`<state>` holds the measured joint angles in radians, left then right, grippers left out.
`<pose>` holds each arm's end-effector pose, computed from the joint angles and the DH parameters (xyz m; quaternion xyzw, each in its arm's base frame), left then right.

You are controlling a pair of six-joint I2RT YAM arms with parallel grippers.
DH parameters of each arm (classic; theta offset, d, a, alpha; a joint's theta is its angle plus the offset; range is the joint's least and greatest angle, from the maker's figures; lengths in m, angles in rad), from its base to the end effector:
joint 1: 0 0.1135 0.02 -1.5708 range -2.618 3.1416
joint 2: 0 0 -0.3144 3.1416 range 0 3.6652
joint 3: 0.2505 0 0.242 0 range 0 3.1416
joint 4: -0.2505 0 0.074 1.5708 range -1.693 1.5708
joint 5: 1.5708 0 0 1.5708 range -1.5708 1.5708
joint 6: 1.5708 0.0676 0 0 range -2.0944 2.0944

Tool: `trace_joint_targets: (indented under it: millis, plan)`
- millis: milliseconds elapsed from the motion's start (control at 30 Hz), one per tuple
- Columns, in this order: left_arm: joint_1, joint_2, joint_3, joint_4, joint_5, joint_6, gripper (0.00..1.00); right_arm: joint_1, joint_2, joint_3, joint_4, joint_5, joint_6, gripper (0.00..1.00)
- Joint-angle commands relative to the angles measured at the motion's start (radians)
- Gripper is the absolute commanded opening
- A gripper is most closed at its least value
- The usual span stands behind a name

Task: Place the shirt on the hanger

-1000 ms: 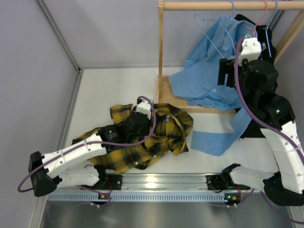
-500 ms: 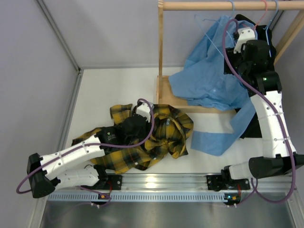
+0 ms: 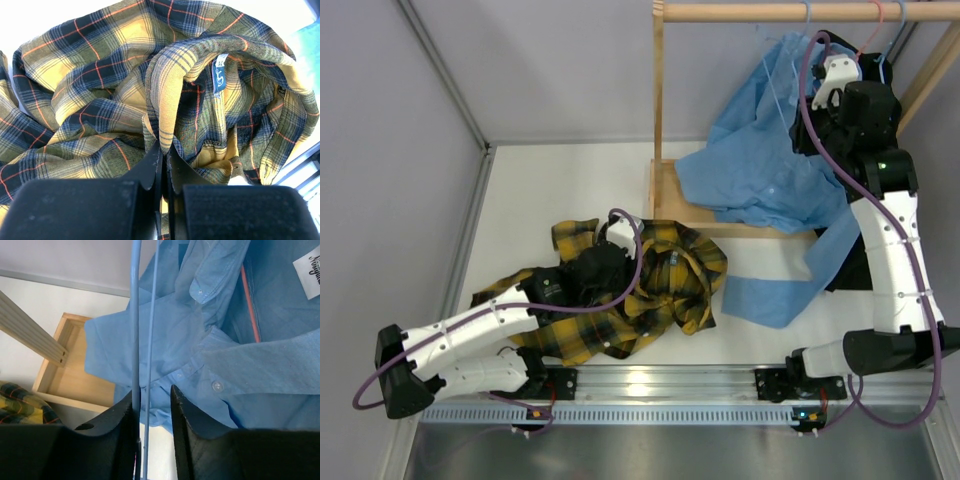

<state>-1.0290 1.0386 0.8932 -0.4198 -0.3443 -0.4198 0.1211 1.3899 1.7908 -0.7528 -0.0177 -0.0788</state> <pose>0.1316 -0.1745 0.3361 0.1802 0.8483 -0.2022 0.4550 0.2865 0.0361 0.5207 -0.0868 0.8153 0.0194 0.5721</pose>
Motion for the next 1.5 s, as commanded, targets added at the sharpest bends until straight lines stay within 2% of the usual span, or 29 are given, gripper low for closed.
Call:
trace_joint_targets:
  millis: [0, 100, 200, 633, 1000, 1200, 1400, 1467]
  plan:
    - [0.003, -0.011, -0.007, 0.019, 0.014, -0.002, 0.00, -0.014, -0.014, 0.051, 0.009, -0.028, 0.016, 0.28]
    - [0.003, -0.003, -0.007, 0.019, 0.019, -0.005, 0.00, -0.015, -0.015, 0.045, 0.020, -0.050, 0.025, 0.17]
    - [0.003, -0.006, -0.008, 0.019, 0.010, -0.014, 0.00, -0.014, -0.015, 0.039, 0.030, -0.059, 0.031, 0.00]
    - [0.003, -0.068, -0.020, 0.019, -0.021, -0.051, 0.00, -0.014, -0.068, 0.004, 0.210, -0.136, 0.143, 0.00]
    - [0.003, -0.069, -0.013, 0.018, -0.067, -0.057, 0.00, -0.014, -0.075, 0.025, 0.264, -0.220, 0.159, 0.00]
    - [0.026, -0.006, 0.042, -0.005, -0.096, -0.051, 0.00, -0.014, -0.219, -0.144, 0.264, -0.287, 0.174, 0.00]
    - [0.148, 0.066, 0.136, -0.033, 0.001, -0.056, 0.00, -0.014, -0.389, -0.368, 0.216, -0.370, 0.215, 0.00]
    - [0.184, 0.083, 0.150, -0.033, 0.030, -0.051, 0.00, -0.014, -0.467, -0.437, 0.199, -0.462, 0.221, 0.00]
